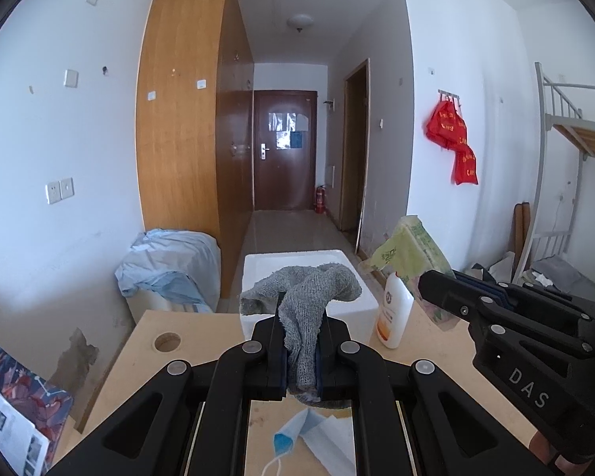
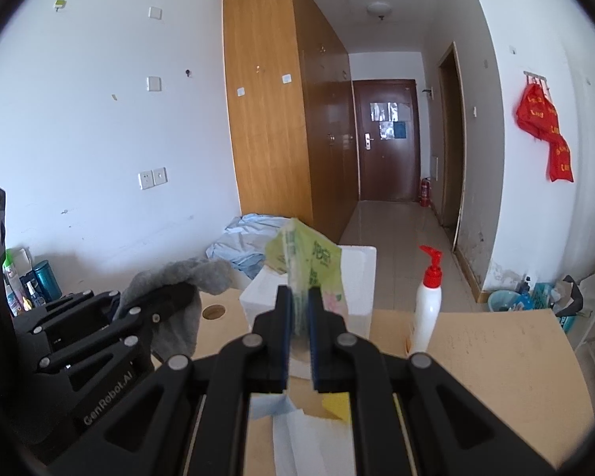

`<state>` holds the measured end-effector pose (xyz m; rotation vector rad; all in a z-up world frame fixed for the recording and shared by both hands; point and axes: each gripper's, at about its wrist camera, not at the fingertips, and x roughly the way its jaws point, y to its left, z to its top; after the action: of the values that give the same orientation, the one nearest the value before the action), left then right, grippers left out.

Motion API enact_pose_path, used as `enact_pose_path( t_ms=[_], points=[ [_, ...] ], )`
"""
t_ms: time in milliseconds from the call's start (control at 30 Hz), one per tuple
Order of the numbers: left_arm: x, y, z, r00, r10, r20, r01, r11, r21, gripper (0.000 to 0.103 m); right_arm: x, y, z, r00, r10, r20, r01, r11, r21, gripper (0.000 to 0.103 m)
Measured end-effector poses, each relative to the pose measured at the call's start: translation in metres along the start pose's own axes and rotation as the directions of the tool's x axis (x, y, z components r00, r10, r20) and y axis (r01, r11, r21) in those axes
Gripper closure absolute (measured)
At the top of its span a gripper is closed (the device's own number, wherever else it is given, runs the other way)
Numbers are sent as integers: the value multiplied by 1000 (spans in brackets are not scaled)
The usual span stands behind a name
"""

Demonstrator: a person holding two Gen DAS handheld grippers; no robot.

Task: Organize soft objects
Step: 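Carry the sock and tissue pack over the white foam box with both grippers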

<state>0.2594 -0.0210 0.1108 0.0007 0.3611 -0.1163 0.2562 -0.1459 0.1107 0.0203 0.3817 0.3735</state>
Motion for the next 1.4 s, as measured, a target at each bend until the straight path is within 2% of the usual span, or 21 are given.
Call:
enact_pose_path(
  t_ms=[800, 1400],
  points=[
    [75, 18, 28, 999, 0, -42, -1, 1000, -30, 94, 64, -17, 22, 1000, -7, -28, 7, 1000, 8, 92],
    [135, 21, 31, 994, -25, -104, 23, 1000, -19, 94, 107, -30, 22, 998, -11, -68, 12, 1000, 18, 92]
  ],
)
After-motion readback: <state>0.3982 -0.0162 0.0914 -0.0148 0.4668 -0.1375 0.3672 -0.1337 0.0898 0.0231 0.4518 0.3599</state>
